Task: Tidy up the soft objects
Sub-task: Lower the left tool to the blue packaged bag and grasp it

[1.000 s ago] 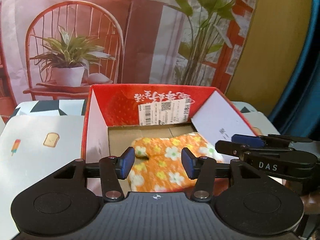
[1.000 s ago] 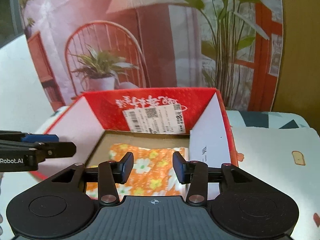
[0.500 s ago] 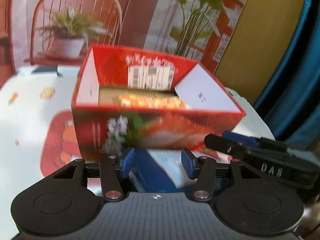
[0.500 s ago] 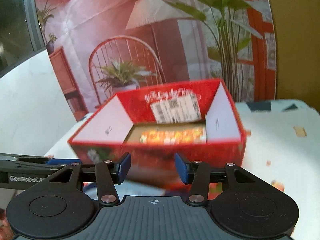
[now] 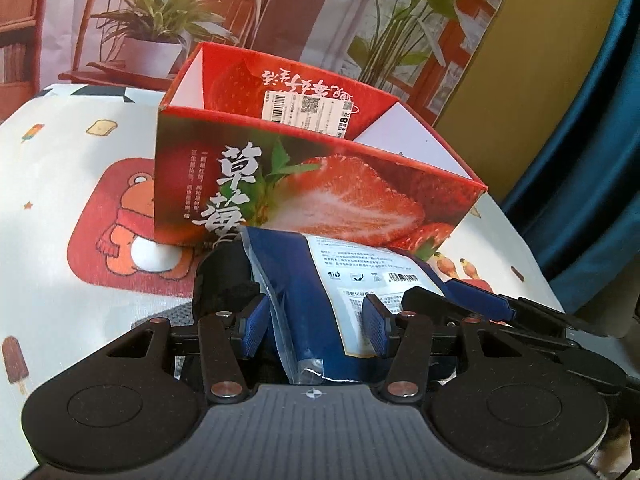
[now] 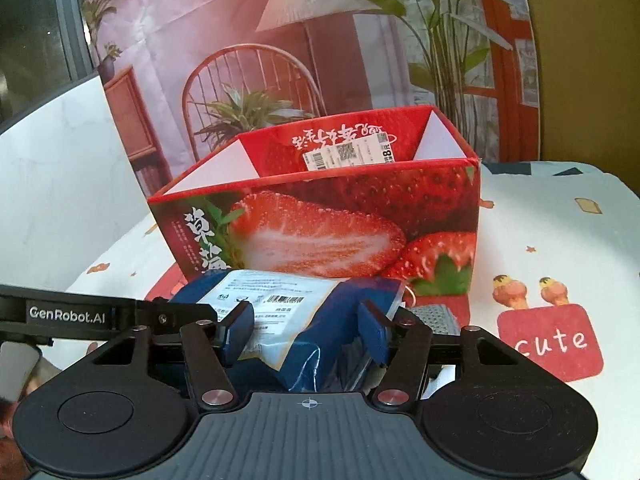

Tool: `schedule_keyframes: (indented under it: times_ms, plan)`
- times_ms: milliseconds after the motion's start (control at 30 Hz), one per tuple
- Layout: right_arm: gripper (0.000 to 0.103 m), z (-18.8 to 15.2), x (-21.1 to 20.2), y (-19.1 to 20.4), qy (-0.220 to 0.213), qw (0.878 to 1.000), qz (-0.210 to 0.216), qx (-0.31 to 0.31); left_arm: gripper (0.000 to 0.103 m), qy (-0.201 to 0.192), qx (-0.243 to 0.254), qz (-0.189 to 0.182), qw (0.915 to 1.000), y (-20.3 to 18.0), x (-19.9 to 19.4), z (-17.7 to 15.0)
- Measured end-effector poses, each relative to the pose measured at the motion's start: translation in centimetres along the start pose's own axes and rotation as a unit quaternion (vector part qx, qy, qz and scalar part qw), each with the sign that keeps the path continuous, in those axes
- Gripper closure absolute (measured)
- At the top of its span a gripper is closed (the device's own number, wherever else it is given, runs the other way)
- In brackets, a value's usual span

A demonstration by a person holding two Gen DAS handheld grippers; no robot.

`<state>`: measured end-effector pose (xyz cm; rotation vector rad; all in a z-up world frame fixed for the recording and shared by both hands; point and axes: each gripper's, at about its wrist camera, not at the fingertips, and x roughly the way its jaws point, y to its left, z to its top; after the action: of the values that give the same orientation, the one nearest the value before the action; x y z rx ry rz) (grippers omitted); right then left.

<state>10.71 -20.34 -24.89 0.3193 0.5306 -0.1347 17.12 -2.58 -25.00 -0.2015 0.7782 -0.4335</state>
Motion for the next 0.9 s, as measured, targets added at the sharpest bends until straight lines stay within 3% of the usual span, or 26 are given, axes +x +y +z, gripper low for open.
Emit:
schedule_keyframes:
  times_ms: [267,900]
  plan:
    - [0.043,0.0,-0.4,-0.4,0.005,1.000,-0.005,0.016,0.049,-0.003,-0.008,-0.004,1.0000,0.2,-0.4,-0.4]
    - [0.059,0.0,-1.1,-0.1,0.034,0.999,0.008,0.028,0.049,0.007,0.002,-0.012,0.9999,0.2,-0.8,-1.2]
